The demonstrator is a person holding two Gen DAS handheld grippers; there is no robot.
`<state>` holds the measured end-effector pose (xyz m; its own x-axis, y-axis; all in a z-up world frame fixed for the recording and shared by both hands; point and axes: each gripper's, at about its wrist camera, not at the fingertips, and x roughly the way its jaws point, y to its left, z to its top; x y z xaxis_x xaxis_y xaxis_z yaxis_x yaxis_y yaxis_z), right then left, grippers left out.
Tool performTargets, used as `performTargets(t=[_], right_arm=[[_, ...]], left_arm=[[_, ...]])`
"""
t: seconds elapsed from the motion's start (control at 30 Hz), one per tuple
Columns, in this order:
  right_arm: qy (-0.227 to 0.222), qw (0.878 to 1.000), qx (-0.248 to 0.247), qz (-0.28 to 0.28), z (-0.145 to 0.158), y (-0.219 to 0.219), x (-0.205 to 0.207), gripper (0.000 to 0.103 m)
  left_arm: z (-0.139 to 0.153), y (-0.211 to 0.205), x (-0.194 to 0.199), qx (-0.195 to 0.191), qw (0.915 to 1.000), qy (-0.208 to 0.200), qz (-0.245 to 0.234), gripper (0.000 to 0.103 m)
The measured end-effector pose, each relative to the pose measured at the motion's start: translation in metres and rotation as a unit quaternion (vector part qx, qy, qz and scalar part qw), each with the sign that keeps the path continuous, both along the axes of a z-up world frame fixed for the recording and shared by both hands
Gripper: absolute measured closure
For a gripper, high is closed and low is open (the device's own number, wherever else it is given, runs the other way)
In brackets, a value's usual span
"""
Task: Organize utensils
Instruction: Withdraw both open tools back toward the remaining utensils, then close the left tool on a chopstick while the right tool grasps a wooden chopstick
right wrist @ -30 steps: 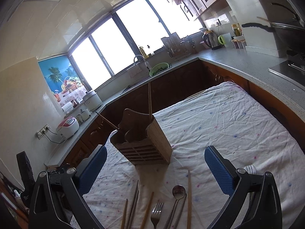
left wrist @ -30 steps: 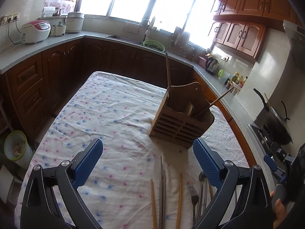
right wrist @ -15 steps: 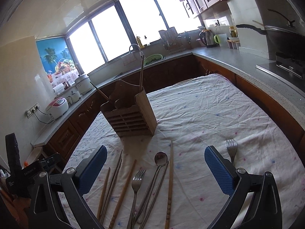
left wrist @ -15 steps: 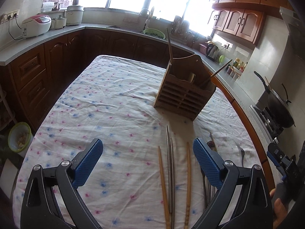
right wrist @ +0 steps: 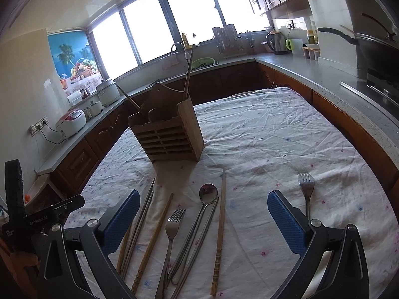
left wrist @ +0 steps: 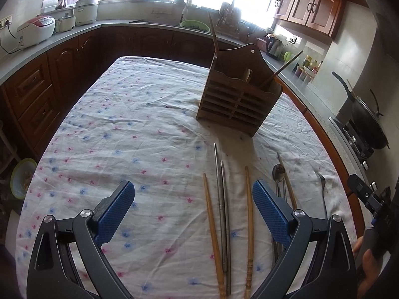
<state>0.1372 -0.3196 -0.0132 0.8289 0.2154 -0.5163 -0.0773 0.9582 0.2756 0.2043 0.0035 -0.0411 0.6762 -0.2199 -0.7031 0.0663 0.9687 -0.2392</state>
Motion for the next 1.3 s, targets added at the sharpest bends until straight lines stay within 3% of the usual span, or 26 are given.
performTargets(t=[0.2,0.33,0.53,0.77,0.83,0.97,1.3], right_arm=[[0.008,1.000,-0.009,0.001,-0.003,0.000,0.010,0.001],[0.013,1.000,-0.007,-0.001,-0.005,-0.001,0.018,0.001],[0.036,0.999,-0.003,0.002,-0.012,-0.003,0.037,0.015],[0.080,0.997,0.002,0.014,-0.025,-0.002,0.070,0.046],[0.092,0.996,0.007,0.019,-0.030,-0.001,0.081,0.049],[0.111,0.994,0.005,0.023,-0.037,-0.001,0.100,0.059],[0.152,0.988,-0.008,0.030,-0.058,0.002,0.144,0.069]], left_arm=[[-0.006,-0.009,0.016,0.013,0.9997,0.018,-0.012,0.006],[-0.008,-0.016,0.028,0.024,0.9992,0.024,-0.021,0.015],[-0.013,-0.024,0.048,0.027,0.9985,0.035,-0.031,0.019],[-0.032,-0.043,0.082,0.032,0.9947,0.074,-0.063,0.037],[-0.038,-0.048,0.092,0.032,0.9931,0.088,-0.070,0.045],[-0.051,-0.056,0.111,0.028,0.9900,0.113,-0.079,0.051],[-0.072,-0.074,0.143,0.042,0.9842,0.142,-0.097,0.071]])
